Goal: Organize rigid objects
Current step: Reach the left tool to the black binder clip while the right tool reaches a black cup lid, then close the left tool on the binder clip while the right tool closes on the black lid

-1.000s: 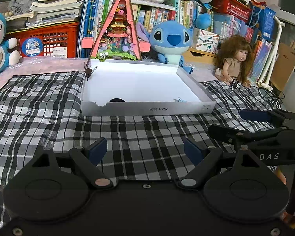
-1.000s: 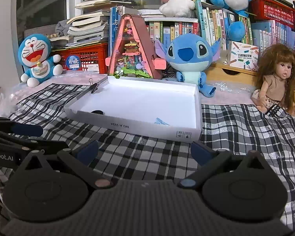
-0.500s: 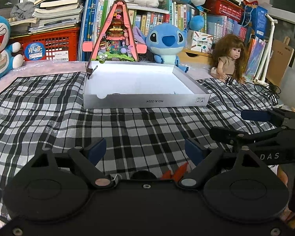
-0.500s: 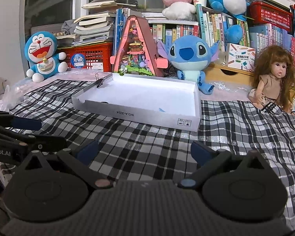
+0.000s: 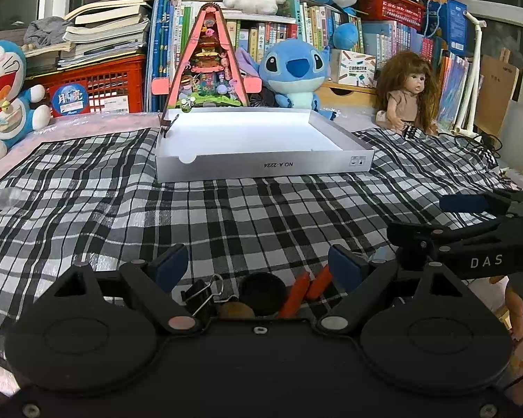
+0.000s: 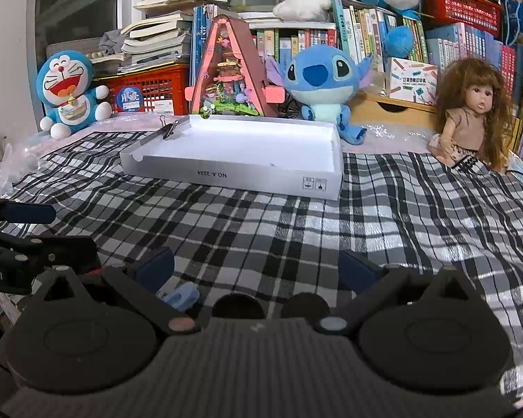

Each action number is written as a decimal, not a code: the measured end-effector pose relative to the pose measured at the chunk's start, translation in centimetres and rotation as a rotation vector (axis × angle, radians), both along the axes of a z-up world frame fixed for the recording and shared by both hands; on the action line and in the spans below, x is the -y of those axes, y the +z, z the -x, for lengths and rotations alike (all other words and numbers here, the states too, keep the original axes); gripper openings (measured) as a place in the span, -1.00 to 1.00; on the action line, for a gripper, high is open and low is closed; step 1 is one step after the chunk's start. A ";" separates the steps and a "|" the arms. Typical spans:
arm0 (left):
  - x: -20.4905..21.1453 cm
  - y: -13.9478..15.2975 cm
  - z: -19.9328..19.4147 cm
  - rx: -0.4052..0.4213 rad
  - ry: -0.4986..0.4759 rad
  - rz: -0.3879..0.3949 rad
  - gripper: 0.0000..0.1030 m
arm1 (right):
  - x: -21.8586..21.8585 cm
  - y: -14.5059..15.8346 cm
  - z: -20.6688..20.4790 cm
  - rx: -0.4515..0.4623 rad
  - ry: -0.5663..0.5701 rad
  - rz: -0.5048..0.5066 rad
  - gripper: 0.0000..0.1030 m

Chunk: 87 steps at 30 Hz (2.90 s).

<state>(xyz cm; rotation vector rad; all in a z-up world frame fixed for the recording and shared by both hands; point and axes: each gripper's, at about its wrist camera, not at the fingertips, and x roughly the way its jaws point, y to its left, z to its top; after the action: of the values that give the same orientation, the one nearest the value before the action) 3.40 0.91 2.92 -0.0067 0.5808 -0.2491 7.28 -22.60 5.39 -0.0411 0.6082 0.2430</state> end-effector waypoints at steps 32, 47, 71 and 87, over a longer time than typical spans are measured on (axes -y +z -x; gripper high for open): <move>-3.1 -2.3 4.4 0.045 0.113 0.022 -0.15 | 0.7 -1.7 3.8 0.024 -0.023 0.036 0.50; -4.3 -3.2 3.6 0.002 0.181 0.037 -0.20 | -0.3 -2.4 3.9 -0.018 -0.004 0.026 -0.10; -5.7 -3.2 0.4 -0.003 0.347 -0.055 -0.07 | 0.0 -2.7 2.8 -0.019 -0.034 0.004 0.12; -4.4 -2.9 0.1 0.001 0.327 0.034 0.35 | 0.1 -2.7 2.9 -0.012 -0.081 -0.030 0.13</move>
<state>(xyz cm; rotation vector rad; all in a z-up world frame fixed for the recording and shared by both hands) 3.27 5.32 -0.03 -0.1337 0.5655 0.0586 4.42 -22.71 2.67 0.0138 0.6164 0.1740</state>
